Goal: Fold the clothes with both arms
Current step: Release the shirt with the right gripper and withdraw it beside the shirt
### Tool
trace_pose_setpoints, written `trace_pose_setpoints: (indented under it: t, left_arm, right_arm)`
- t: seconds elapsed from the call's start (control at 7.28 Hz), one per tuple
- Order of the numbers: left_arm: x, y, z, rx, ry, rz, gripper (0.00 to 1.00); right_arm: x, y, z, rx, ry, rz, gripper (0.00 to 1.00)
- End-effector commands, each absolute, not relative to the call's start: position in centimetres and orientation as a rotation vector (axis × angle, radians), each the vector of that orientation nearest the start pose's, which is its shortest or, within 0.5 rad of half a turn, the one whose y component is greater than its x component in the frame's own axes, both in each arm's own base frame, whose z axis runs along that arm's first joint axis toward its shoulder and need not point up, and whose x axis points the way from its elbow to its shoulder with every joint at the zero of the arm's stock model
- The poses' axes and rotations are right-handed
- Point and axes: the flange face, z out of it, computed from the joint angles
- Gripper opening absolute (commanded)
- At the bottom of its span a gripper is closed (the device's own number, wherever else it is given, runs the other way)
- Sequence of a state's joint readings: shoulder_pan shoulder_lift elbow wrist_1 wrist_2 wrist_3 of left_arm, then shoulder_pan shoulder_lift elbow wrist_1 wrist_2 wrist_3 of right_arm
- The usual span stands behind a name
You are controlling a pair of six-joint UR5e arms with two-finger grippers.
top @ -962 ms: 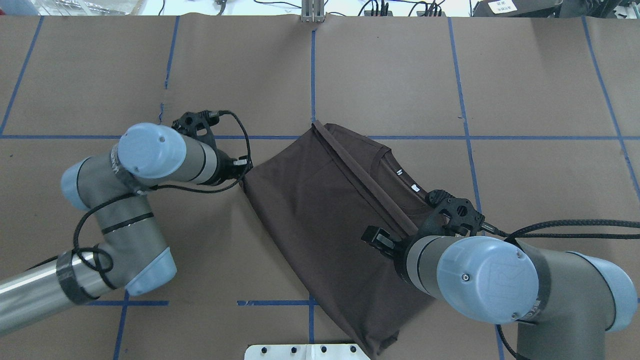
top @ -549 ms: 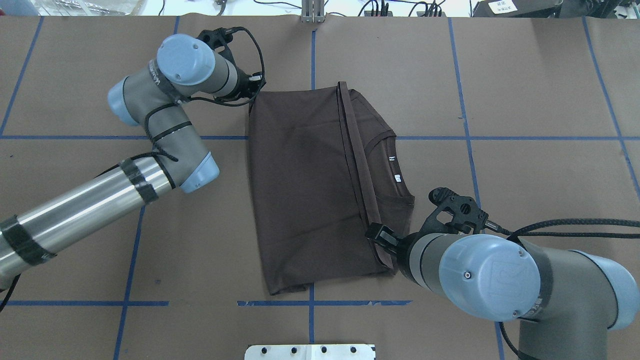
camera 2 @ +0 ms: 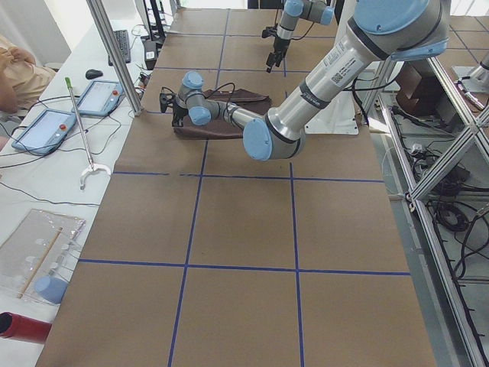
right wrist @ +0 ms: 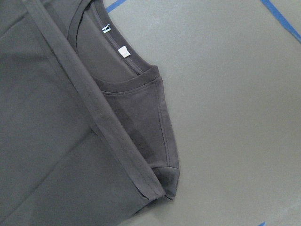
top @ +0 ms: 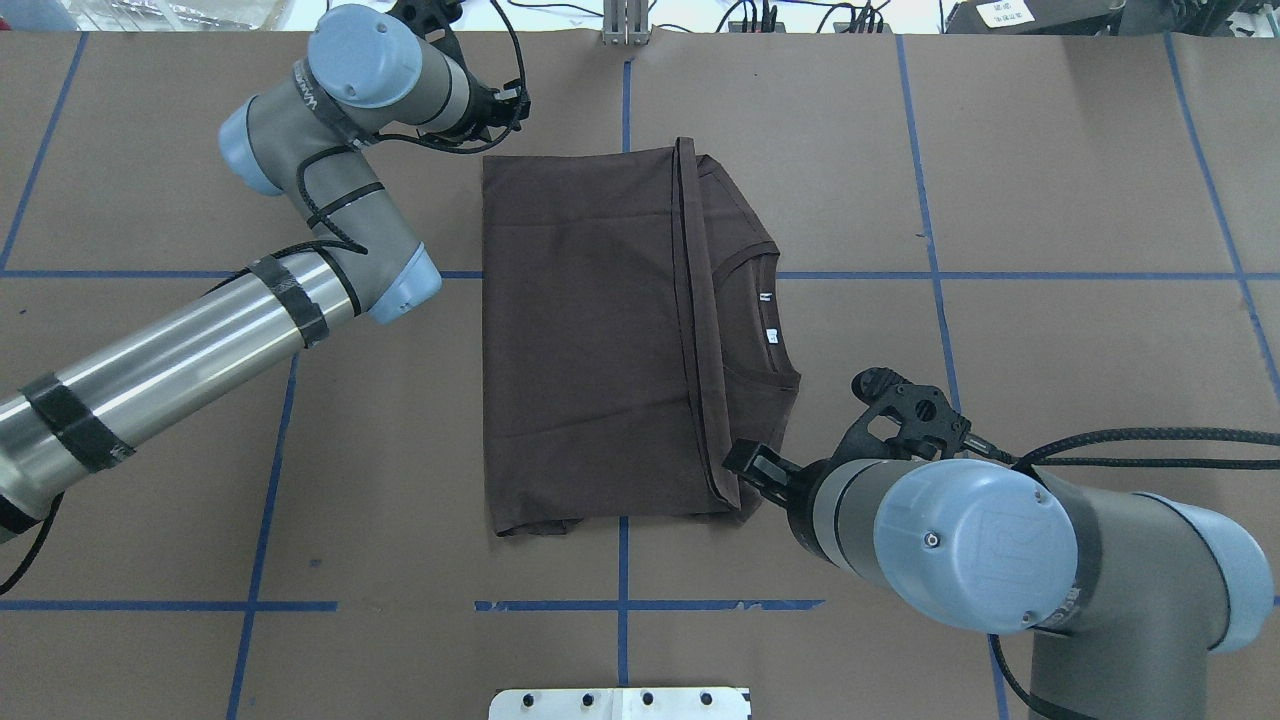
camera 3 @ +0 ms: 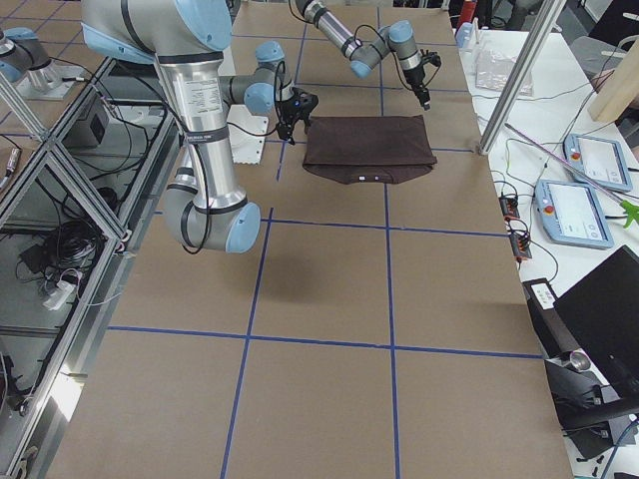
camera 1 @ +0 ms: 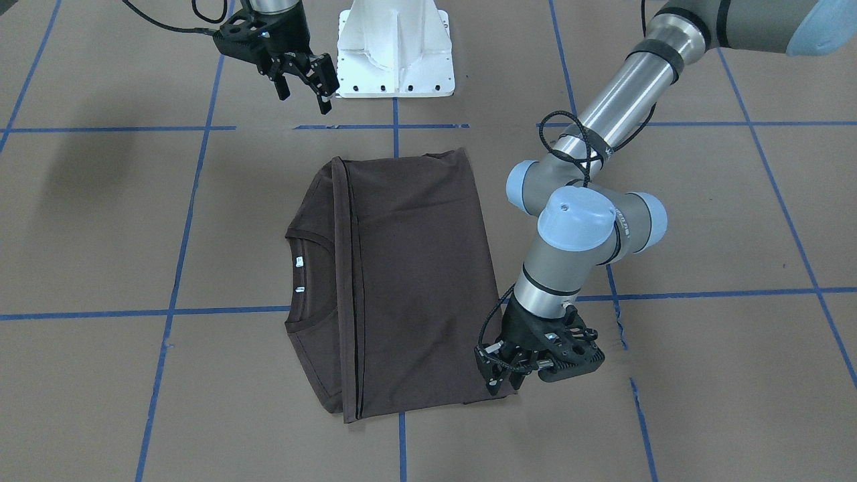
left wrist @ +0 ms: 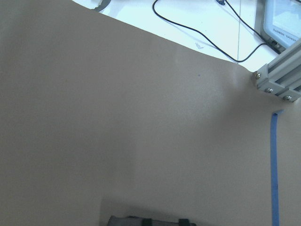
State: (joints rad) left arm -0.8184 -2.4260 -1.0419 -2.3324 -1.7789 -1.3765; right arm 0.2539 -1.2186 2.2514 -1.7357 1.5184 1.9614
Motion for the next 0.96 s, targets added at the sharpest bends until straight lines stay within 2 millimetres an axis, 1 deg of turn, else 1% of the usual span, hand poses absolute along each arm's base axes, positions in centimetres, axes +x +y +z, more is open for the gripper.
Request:
trace_pose_setpoints:
  t: [0.0, 0.14, 0.27, 0.41, 0.55, 0.69, 0.82]
  left_arm:
    - [44.4, -63.1, 29.6, 0.350, 1.104, -0.407, 0.58]
    - [43.6, -62.2, 30.2, 0.350, 1.109, -0.404, 0.58]
    - [44.3, -61.7, 30.2, 0.343, 1.110, -0.398, 0.59]
    - [44.6, -61.4, 30.1, 0.339, 1.113, -0.391, 0.60]
    - [44.7, -61.3, 30.2, 0.338, 1.112, -0.393, 0.61]
    - [45.1, -61.0, 30.2, 0.335, 1.114, -0.387, 0.61]
    - [45.1, -61.0, 30.4, 0.334, 1.111, -0.387, 0.61]
  right_arm:
    - [-47.3, -26.9, 21.5, 0.012, -0.846, 0.586, 1.00]
    - [-49.8, -27.6, 22.4, 0.062, -0.797, 0.471, 1.00]
    - [-50.4, -28.0, 23.3, 0.112, -0.760, 0.325, 1.00]
    - [-52.0, -28.2, 24.8, 0.107, -0.715, 0.168, 1.00]
    - [-53.1, -28.5, 24.9, 0.111, -0.701, 0.125, 1.00]
    - [-55.0, -29.0, 25.9, 0.116, -0.662, 0.069, 1.00]
    - [-55.4, -29.1, 26.0, 0.117, -0.657, 0.043, 1.00]
